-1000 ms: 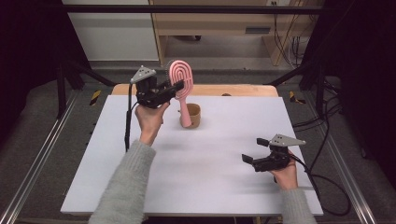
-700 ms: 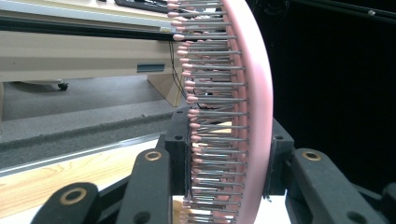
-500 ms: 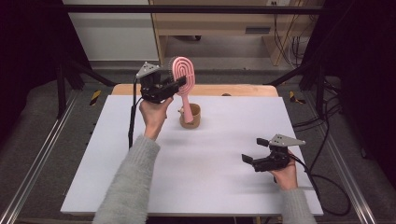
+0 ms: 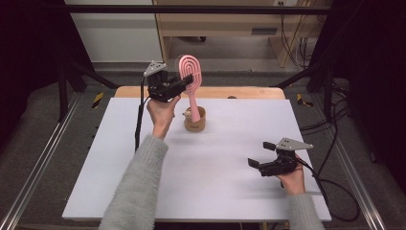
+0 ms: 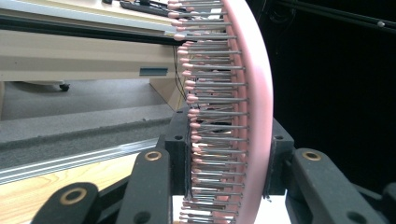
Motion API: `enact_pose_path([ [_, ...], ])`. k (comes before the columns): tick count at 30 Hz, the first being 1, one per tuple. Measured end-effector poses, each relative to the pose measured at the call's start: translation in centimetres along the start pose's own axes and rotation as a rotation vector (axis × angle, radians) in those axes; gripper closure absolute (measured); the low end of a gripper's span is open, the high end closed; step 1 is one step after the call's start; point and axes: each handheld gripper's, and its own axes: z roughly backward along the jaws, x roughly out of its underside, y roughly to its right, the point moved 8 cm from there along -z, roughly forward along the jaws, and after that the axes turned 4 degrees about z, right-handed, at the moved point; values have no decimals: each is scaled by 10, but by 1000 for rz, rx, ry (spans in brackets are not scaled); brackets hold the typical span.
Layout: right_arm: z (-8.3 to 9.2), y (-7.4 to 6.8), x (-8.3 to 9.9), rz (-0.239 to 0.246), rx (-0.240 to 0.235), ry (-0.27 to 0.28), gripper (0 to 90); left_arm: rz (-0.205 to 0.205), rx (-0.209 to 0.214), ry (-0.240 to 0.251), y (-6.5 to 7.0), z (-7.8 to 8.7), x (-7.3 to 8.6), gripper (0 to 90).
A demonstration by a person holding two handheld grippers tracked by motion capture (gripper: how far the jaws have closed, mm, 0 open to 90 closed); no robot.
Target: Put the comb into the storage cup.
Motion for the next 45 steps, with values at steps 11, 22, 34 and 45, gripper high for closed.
enact_pose_path([
  [11, 0, 0, -1, -3, 0, 4, 4, 7, -20, 10, -5, -12, 2, 628],
  [22, 0, 0, 0, -2, 0, 4, 4, 20, -31, 22, -12, -22, 4, 628],
  [34, 1, 0, -1, -3, 0, 6, 4, 15, -47, 21, -16, -33, 7, 628],
  [45, 0, 0, 0, -2, 0, 1, 4, 19, -67, 23, -23, -44, 11, 628],
])
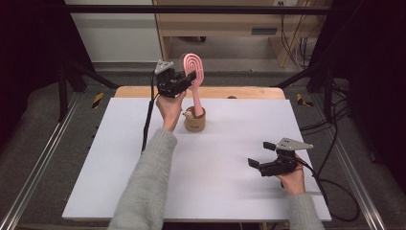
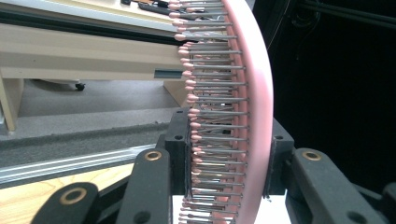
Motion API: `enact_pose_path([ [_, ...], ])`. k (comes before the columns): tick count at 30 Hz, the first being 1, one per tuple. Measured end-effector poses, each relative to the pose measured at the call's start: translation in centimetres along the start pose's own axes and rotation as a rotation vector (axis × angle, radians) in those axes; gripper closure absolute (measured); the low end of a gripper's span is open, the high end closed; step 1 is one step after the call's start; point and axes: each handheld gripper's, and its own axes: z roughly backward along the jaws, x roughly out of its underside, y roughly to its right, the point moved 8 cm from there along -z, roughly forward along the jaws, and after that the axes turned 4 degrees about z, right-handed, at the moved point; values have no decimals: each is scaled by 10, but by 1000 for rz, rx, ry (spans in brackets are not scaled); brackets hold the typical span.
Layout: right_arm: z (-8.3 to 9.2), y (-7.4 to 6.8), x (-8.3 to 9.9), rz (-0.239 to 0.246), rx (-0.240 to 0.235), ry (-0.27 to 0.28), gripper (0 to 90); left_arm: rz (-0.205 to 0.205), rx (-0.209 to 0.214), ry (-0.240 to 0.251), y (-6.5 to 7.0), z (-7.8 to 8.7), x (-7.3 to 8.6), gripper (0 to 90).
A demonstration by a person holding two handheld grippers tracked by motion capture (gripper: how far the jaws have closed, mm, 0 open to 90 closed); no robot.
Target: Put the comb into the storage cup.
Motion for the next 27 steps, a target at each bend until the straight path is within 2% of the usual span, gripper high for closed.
enact_pose_path([
  [11, -1, 0, 1, 1, 2, -3, 4, -2, -18, -21, -8, -11, 10, 628],
  [21, -1, 0, 1, 6, 3, -2, 4, -7, -17, -34, -9, -12, 21, 628],
  [27, 0, 0, 0, 2, 2, 2, 4, 6, -16, -26, -13, -12, 27, 628],
])
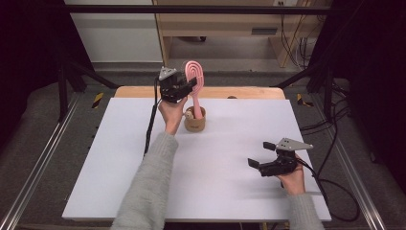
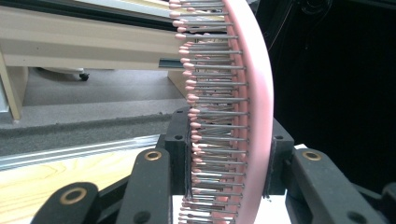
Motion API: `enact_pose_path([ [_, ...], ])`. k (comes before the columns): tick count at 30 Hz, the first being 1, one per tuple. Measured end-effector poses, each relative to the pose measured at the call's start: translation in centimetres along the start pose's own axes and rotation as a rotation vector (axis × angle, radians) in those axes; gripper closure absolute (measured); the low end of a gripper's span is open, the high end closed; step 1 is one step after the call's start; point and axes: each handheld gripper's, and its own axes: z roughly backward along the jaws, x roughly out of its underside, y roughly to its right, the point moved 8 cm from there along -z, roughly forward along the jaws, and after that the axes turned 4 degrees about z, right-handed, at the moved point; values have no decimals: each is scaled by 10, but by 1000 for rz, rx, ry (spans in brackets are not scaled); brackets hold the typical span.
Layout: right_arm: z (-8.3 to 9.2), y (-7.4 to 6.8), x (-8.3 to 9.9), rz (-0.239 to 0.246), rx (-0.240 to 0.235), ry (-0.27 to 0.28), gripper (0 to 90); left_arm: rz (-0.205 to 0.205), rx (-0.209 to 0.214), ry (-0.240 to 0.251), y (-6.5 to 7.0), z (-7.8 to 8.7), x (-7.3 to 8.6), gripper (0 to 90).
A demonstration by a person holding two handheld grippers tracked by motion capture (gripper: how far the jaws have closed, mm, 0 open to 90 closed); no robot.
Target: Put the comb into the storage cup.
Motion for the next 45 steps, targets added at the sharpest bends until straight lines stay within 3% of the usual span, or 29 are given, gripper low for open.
enact_pose_path([
  [26, 0, 0, 0, 4, 3, 2, 4, 60, -1, -25, -21, 0, 30, 627],
  [45, 0, 0, 0, 3, 3, 4, 4, 74, -18, -30, -31, 4, 36, 622],
])
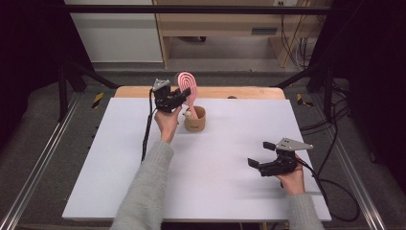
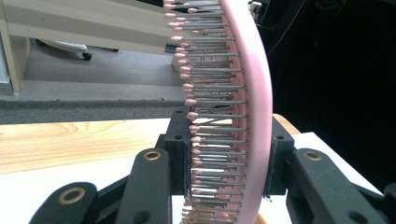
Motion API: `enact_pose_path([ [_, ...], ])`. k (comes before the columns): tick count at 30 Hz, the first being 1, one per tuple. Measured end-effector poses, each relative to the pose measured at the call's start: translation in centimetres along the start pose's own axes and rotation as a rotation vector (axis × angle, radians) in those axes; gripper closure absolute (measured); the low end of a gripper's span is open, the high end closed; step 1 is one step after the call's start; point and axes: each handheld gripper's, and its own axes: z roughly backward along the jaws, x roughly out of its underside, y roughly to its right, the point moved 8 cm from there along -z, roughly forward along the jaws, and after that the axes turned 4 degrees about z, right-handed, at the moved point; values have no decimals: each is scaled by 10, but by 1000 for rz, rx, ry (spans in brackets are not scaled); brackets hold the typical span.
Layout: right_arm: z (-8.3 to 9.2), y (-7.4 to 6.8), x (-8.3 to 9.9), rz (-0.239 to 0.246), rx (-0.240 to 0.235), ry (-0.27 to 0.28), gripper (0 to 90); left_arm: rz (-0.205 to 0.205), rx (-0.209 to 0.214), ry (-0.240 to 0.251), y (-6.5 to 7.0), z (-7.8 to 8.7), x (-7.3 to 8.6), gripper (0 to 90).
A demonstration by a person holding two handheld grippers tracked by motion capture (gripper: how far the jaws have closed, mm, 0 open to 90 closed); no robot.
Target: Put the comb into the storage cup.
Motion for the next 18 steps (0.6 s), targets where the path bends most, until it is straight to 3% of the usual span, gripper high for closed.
enact_pose_path([
  [11, 0, 0, 0, 0, -1, 1, 4, 31, -38, -2, -17, 5, 0, 599],
  [18, 0, 0, 0, -1, -1, 1, 4, 30, -46, -6, -23, 8, 1, 587],
])
